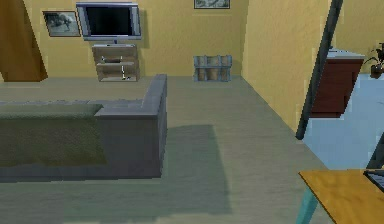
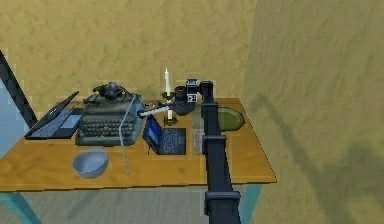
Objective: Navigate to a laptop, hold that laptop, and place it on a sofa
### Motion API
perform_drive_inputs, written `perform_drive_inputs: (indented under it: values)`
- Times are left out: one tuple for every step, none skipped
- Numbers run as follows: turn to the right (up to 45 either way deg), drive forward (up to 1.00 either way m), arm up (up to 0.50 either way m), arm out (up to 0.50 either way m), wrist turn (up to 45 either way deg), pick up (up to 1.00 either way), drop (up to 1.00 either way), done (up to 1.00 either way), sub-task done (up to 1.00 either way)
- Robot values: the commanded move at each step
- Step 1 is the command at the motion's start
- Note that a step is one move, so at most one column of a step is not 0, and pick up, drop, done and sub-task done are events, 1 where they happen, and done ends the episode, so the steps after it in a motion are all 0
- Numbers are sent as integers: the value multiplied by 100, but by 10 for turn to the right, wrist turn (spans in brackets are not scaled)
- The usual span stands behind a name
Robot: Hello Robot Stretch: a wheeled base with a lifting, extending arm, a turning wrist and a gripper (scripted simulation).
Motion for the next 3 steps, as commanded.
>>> perform_drive_inputs:
  values:
    - [0, 0, 0, 0, 330, 0, 0, 0, 0]
    - [0, 0, -30, 0, 0, 0, 0, 0, 0]
    - [0, 0, 0, 0, 0, 100, 0, 0, 0]
